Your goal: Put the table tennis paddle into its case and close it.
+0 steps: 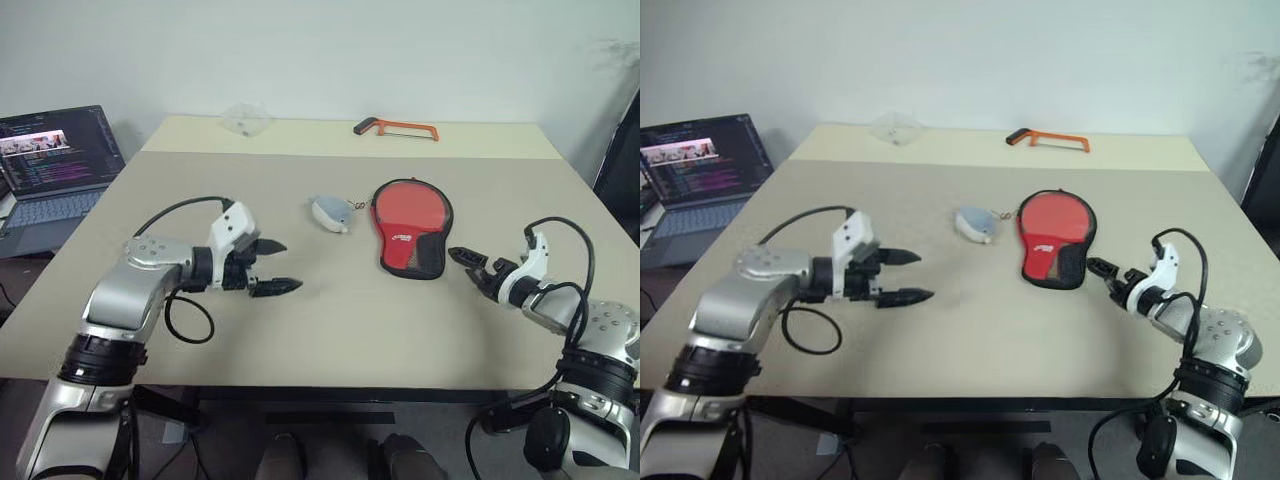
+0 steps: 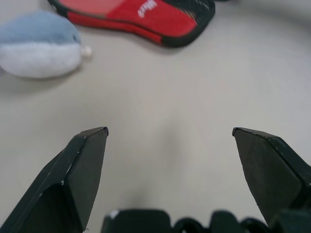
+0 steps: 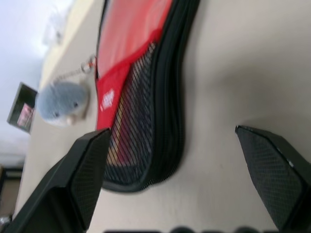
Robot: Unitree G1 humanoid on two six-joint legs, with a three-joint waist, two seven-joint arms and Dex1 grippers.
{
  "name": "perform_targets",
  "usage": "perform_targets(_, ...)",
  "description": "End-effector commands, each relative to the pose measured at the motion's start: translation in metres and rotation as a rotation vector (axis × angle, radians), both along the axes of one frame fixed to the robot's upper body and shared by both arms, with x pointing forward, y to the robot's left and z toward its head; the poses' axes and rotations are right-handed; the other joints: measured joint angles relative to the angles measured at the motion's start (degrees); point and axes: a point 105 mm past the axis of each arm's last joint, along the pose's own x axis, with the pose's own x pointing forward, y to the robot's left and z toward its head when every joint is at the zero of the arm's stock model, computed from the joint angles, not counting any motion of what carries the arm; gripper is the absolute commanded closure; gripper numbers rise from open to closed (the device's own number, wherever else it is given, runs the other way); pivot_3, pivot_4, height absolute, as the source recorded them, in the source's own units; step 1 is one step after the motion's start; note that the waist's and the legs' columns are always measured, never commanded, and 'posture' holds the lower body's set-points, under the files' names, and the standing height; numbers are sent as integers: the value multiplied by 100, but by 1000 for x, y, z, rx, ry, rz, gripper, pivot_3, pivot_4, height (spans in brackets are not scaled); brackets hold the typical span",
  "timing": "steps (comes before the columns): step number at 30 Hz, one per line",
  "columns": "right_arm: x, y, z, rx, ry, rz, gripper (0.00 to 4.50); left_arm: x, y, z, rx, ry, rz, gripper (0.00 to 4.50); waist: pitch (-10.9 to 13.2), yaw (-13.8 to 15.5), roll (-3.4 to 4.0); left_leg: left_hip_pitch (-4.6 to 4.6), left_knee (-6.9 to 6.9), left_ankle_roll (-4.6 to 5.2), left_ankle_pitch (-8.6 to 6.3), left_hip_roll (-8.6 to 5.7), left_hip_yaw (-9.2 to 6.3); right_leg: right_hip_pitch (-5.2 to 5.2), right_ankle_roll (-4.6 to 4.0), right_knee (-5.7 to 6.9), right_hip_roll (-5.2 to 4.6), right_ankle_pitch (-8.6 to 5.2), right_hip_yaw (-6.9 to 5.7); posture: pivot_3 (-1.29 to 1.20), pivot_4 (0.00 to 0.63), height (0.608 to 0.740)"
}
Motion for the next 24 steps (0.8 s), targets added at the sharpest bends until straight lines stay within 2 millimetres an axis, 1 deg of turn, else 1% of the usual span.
perform_targets(1, 11, 20, 2, 21, -14, 34, 0, -6, -11, 8, 7, -51, -39, 39, -1, -23, -3, 2, 1, 6, 4, 0, 1, 0, 0, -1, 0, 1, 2, 0, 150, 740)
perform_targets(4, 14, 42, 7, 46, -36, 93, 0, -7, -14, 6, -1, -46, -33, 39, -1, -94, -3, 11, -4, 27, 17, 3, 4, 0, 8, 2, 6, 6, 8, 0, 150, 740)
perform_targets(9, 20, 63, 17, 82, -71, 137, 0, -5, -15, 6, 3, -49, -28, 39, -1, -139, -4, 34, -43, 58, 37, 6, 3, 0, 2, 4, 13, 11, 9, 0, 150, 740)
perform_targets(12, 21, 68, 20, 89, -81, 149, 0, -5, -15, 6, 2, -52, -27, 39, -1, -138, -3, 43, -71, 68, 44, 4, 4, -1, -5, 2, 13, 8, 8, 0, 150, 740)
perform_targets(17, 27, 75, 18, 90, -78, 150, 0, -3, -18, 6, 1, -61, -30, 39, -1, -139, -3, 43, -87, 68, 44, 5, 7, -4, -32, -7, 13, 15, 7, 0, 150, 740)
perform_targets(20, 32, 75, 15, 85, -72, 130, 0, -3, -19, 5, 4, -66, -37, 39, -1, -140, -3, 43, -88, 68, 44, 5, 8, -5, -32, -7, 13, 15, 7, 0, 150, 740)
perform_targets(23, 35, 73, 8, 67, -49, 105, 648, -1, -20, 6, 2, -70, -40, 0, -1, -140, -3, 44, -87, 68, 44, 5, 8, -5, -31, -7, 13, 15, 7, 0, 150, 740)
perform_targets(24, 35, 73, 4, 55, -33, 98, 1027, -1, -21, 5, 2, -71, -41, 0, -1, -141, -3, 45, -87, 68, 44, 5, 8, -4, -31, -6, 13, 15, 8, 0, 150, 740)
